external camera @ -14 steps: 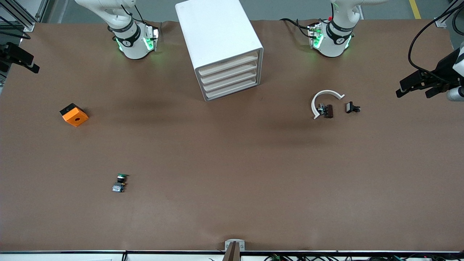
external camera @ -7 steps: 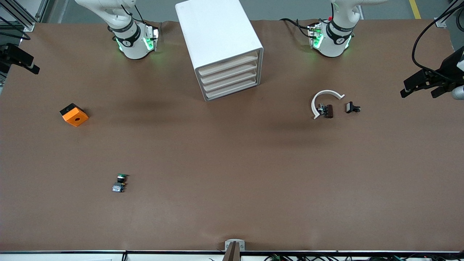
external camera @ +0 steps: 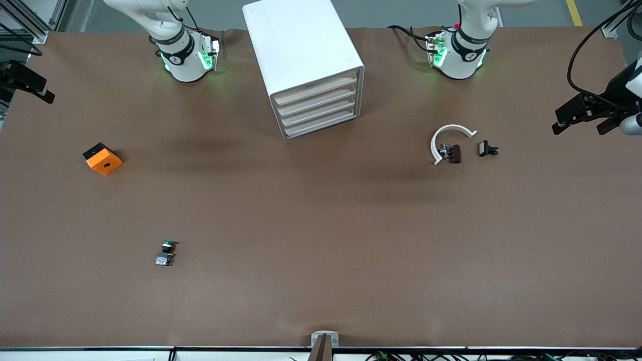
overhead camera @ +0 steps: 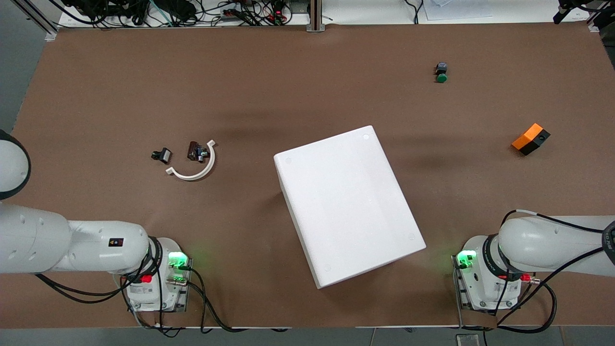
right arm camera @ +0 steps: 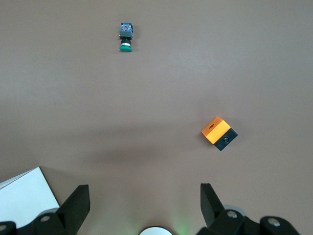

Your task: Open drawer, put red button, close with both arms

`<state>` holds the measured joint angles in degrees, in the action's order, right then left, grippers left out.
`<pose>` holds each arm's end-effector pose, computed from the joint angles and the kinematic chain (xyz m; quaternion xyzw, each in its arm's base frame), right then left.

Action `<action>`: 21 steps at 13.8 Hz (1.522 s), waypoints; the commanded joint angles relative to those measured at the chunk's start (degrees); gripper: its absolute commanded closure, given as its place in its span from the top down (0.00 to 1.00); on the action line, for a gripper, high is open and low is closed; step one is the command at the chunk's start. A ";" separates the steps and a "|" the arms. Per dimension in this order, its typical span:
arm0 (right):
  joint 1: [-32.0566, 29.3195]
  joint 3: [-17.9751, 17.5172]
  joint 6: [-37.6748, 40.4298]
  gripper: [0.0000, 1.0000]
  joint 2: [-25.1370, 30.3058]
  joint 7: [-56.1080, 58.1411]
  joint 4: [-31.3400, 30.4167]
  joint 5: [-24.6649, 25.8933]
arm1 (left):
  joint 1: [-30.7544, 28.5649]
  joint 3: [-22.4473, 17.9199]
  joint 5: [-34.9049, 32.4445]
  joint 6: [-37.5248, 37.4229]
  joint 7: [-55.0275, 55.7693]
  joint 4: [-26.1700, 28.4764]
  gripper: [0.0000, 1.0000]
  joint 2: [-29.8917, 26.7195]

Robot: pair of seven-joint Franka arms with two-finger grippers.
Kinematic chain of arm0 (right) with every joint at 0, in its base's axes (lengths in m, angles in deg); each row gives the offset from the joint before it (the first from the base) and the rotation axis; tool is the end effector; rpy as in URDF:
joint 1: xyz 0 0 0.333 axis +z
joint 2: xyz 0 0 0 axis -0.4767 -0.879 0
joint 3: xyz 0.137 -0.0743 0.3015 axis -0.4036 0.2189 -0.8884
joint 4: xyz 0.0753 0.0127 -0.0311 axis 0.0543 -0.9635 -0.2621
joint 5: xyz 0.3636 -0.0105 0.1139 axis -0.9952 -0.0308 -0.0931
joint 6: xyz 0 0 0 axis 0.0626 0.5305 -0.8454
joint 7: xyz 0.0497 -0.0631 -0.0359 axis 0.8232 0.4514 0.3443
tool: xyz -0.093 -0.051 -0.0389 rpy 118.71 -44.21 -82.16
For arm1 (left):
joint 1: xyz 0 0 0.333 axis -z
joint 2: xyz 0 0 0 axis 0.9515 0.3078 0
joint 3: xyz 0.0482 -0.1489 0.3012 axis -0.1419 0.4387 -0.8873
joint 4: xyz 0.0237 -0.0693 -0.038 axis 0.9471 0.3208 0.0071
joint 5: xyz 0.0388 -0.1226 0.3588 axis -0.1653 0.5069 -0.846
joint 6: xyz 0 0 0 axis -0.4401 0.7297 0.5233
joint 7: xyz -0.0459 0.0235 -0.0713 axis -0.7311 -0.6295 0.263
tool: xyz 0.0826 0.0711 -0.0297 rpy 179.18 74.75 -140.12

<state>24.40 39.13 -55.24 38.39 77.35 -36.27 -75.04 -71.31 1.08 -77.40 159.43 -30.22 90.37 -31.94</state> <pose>0.4629 -0.0691 0.6707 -0.9989 0.0400 0.0097 0.0230 0.5236 -0.0131 0.6492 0.9992 0.0135 0.0313 0.0207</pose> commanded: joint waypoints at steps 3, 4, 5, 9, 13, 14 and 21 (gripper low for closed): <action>0.56 -0.10 -0.97 1.00 1.51 -0.97 -1.31 1.32 | 0.20 1.30 -1.41 -0.88 4.28 -0.57 1.00 -0.27; 0.56 -0.19 -1.32 1.00 1.51 -0.97 -1.31 1.58 | 0.12 1.47 -1.32 -0.88 4.36 0.04 1.00 -0.53; 0.47 -0.54 -1.41 1.00 1.51 -0.97 -1.31 1.67 | 0.03 1.47 -1.32 -0.80 4.37 0.31 1.00 -0.88; 0.47 -0.80 -1.50 1.00 1.51 -1.05 -1.31 1.93 | 0.03 1.65 -0.80 -0.09 4.28 0.40 1.00 -0.53; 0.29 -0.80 -1.50 1.00 1.51 -1.05 -1.40 2.02 | -0.24 1.47 -0.71 -0.45 4.01 -0.13 1.00 0.08; 0.29 -0.72 -1.41 1.00 1.51 -1.05 -1.40 2.11 | -0.15 1.56 -0.71 -0.44 4.01 -0.39 1.00 0.34; -0.06 -0.72 -1.24 1.00 1.60 -1.05 -1.49 2.81 | -0.15 1.56 -1.15 -0.09 4.10 -1.36 1.00 1.58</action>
